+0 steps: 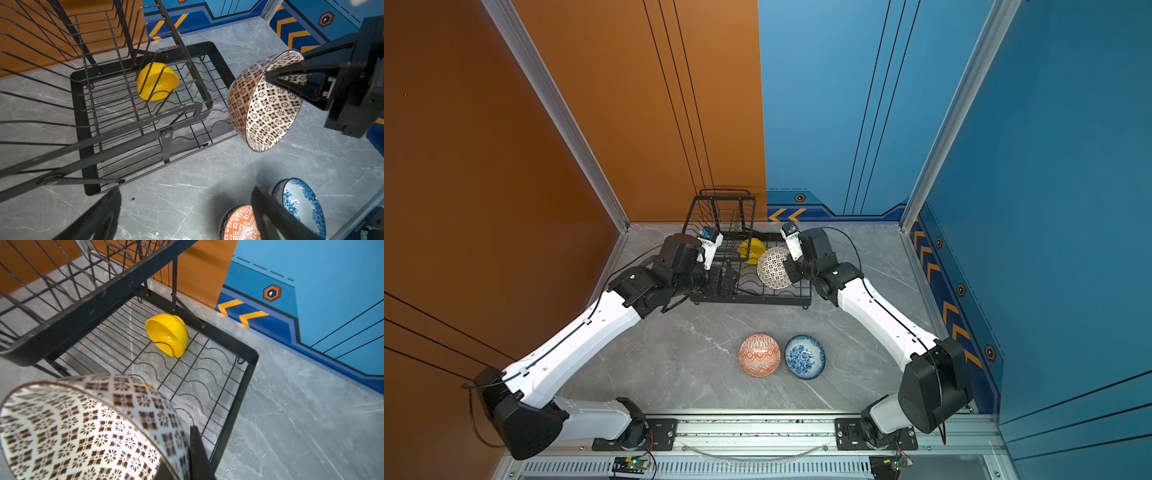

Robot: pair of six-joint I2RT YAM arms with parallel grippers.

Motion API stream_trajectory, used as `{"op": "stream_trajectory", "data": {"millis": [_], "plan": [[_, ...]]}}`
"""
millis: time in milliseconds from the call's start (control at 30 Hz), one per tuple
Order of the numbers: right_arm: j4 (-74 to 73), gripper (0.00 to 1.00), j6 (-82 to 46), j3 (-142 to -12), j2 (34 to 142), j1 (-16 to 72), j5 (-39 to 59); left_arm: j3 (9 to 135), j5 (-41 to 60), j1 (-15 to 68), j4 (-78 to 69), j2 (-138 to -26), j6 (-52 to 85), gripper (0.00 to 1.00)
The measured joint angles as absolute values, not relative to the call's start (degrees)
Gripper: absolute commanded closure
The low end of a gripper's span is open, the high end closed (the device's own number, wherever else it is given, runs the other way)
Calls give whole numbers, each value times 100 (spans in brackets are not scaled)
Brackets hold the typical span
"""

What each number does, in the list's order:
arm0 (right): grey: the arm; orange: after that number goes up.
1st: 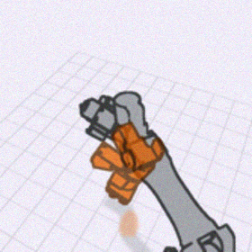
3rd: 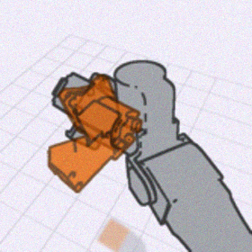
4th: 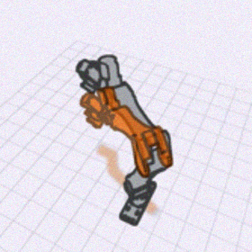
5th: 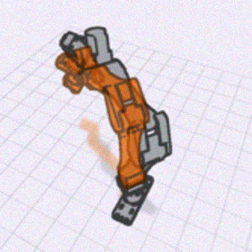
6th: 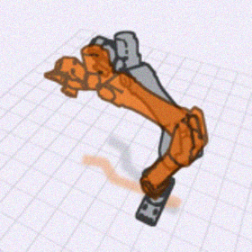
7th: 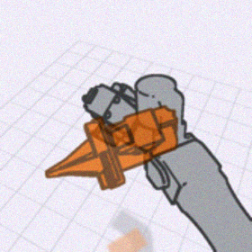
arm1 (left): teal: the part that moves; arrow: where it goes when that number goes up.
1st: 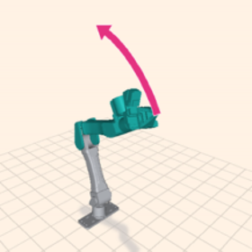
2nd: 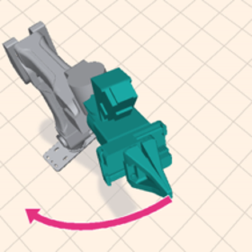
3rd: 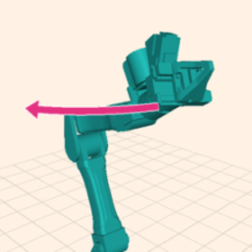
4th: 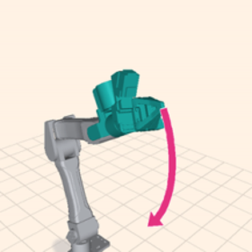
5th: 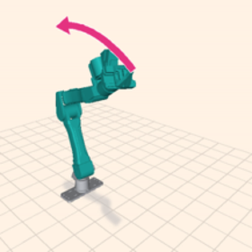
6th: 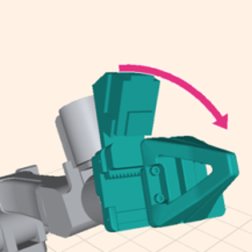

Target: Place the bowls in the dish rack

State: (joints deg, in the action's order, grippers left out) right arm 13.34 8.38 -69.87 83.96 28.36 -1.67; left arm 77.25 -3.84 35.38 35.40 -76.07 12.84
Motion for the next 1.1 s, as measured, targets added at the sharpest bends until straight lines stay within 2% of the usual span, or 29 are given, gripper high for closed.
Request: {"op": "stream_trajectory", "data": {"millis": [300,533,700,867,1100], "plan": [[-816,100,2810,-6573,8899,2770,-1164,7725,-381,3524,3559,-7618,1223,2],[-2458,100,4259,-6571,9963,2740,-1782,7725,-340,3522,3562,-7664,1155,2],[-4254,100,5356,-6639,11063,2652,-2132,7728,-296,3518,3562,-7669,1135,2],[-5242,100,6160,-6851,11931,2519,-2265,7728,-294,3518,3562,-7669,1135,2],[-6062,100,6873,-7240,12532,2410,-2276,7728,-294,3518,3562,-7669,1135,2]]}}
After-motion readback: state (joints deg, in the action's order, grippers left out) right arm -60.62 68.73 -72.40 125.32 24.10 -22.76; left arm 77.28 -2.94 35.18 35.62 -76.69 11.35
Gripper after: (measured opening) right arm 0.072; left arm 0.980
